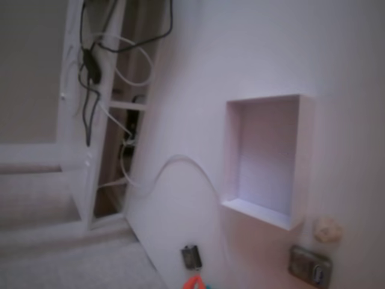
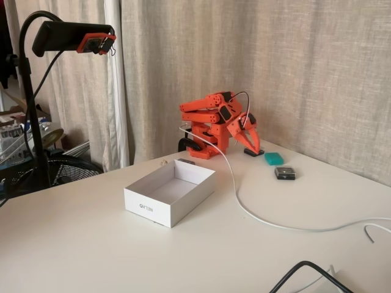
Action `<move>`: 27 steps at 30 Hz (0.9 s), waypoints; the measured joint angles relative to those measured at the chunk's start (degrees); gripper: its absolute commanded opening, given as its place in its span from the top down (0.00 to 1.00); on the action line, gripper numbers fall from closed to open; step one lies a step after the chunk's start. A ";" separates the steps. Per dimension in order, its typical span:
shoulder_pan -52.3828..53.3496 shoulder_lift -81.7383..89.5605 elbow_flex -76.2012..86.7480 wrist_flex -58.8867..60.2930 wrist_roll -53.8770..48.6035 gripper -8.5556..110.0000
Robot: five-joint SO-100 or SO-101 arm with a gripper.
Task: Grasp the green cube and put it in the bin.
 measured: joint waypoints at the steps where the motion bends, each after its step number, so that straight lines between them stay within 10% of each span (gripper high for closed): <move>1: 0.00 0.00 0.00 0.00 0.00 1.00; 15: -3.69 -11.07 -4.48 -4.83 -7.91 0.91; 20: -7.29 -34.63 -28.65 -4.66 -11.07 0.88; 27: -19.42 -62.93 -78.22 24.43 -11.34 0.82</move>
